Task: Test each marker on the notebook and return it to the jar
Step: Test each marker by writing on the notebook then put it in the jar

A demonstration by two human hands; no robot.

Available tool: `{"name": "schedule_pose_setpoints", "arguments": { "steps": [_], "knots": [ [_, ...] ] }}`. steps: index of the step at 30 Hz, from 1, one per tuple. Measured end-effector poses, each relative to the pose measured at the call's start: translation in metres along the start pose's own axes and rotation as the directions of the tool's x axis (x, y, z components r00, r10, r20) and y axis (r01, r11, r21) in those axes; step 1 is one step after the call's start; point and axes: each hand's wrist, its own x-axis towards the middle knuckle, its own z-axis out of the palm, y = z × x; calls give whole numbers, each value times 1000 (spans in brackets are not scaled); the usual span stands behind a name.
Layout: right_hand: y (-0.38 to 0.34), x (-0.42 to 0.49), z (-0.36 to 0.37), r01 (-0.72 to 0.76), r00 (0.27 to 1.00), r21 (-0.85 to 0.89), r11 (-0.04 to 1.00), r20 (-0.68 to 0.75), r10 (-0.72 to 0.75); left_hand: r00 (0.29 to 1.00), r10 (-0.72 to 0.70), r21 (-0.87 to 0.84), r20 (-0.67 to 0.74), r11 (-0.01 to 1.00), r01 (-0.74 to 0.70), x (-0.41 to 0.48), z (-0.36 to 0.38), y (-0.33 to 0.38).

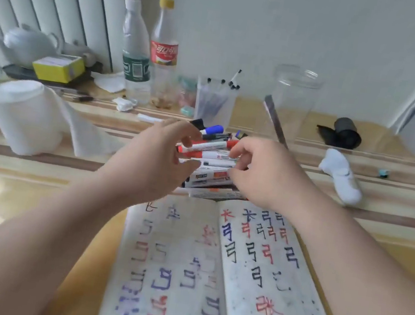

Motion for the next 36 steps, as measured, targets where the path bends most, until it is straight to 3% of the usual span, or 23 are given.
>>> {"name": "schedule_pose_setpoints", "arguments": {
  "steps": [5, 10, 14, 19, 22, 25, 27, 29, 31, 33, 34, 36],
  "knots": [
    [7, 8, 32, 66, 997, -54, 996, 35, -64, 995, -82, -6, 55, 997, 83, -5, 5, -32],
    [7, -1, 33, 103, 991, -70, 992, 93, -96, 984, -25, 73, 174, 997, 12, -6, 0, -38],
    [4, -8, 31, 109, 983, -52, 993, 154, -100, 951, -76, 232, 301, 973, 5, -7, 4, -40],
    [-3, -12, 31, 141, 979, -127, 982, 168, -119, 947, -67, 184, 316, 983, 8, -8, 9, -41],
    [-2, -16, 31, 154, 980, -113, 982, 142, -137, 977, -15, 20, 212, 1000, 11, -10, 5, -43],
    [-1, -17, 32, 194, 981, 30, 981, 7, -194, 999, 37, -321, -19, 946, -41, -9, 3, -41],
    [-4, -18, 32, 263, 960, 101, 959, -128, -250, 994, 13, -636, -108, 767, -79, -9, 3, -34],
    [-7, -18, 34, 296, 942, 181, 938, -216, -256, 994, -25, -805, -110, 589, -74, -11, 6, -30],
    [-10, -19, 35, 228, 970, 482, 846, -185, -156, 999, -43, -863, -31, 506, -5, -12, 7, -28],
    [-13, -21, 34, 63, 997, 809, 584, -24, -75, 997, -27, -855, 79, 512, 81, -12, 7, -31],
    [-14, -21, 34, -25, 995, 888, 459, 67, -75, 992, -14, -843, 127, 526, 115, -12, 7, -32],
    [-15, -21, 37, -121, 983, 931, 345, 160, -88, 982, -3, -845, 190, 509, 165, -13, 7, -33]
  ]
}}
